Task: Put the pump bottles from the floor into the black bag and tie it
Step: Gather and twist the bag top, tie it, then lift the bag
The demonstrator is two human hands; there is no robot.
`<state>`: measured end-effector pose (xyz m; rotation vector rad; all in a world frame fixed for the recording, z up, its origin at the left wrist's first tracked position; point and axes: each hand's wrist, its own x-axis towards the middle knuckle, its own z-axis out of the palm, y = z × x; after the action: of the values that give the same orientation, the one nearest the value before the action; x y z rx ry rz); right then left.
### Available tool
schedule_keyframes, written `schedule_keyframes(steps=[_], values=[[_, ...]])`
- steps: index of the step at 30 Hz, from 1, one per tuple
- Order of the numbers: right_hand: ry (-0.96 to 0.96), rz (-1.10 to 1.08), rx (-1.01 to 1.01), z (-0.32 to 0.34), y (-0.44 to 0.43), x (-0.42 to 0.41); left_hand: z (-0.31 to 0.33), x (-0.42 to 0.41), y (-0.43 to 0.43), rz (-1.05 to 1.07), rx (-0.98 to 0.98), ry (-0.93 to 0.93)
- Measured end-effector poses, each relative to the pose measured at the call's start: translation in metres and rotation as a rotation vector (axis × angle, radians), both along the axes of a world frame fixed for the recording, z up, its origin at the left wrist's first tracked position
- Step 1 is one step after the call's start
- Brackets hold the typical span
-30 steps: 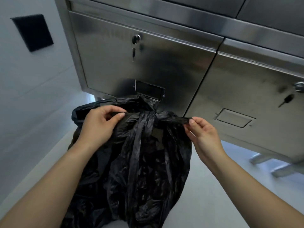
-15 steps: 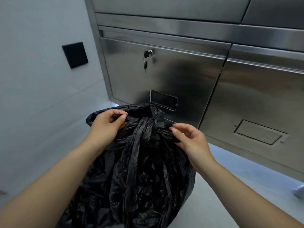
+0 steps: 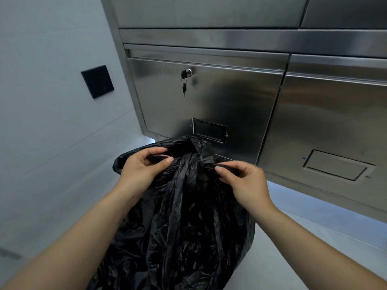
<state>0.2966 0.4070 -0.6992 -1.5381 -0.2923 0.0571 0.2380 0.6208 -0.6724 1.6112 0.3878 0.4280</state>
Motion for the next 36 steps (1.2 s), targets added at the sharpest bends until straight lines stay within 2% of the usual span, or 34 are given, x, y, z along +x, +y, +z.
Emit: schedule_keyframes(steps=[3, 7, 11, 16, 21, 29, 36], values=[[0.029, 0.002, 0.082, 0.007, -0.001, 0.005, 0.004, -0.001, 0.001, 0.032, 0.027, -0.034], [0.100, 0.015, 0.055, 0.011, -0.016, 0.010, 0.008, -0.009, 0.017, 0.037, 0.153, 0.000], [0.189, -0.062, 0.057, 0.006, -0.034, 0.014, 0.010, -0.019, 0.032, 0.107, 0.154, 0.031], [0.077, -0.012, 0.070, 0.020, -0.021, 0.014, 0.019, -0.017, 0.027, 0.100, 0.246, -0.033], [0.049, 0.124, 0.145, 0.024, 0.001, 0.003, 0.020, -0.013, 0.009, -0.029, 0.100, -0.089], [-0.004, 0.046, 0.090, 0.016, 0.009, -0.003, 0.010, -0.014, 0.002, -0.025, 0.012, -0.117], [0.055, -0.053, 0.258, 0.021, 0.026, -0.008, 0.015, -0.008, -0.004, -0.079, 0.120, -0.158]])
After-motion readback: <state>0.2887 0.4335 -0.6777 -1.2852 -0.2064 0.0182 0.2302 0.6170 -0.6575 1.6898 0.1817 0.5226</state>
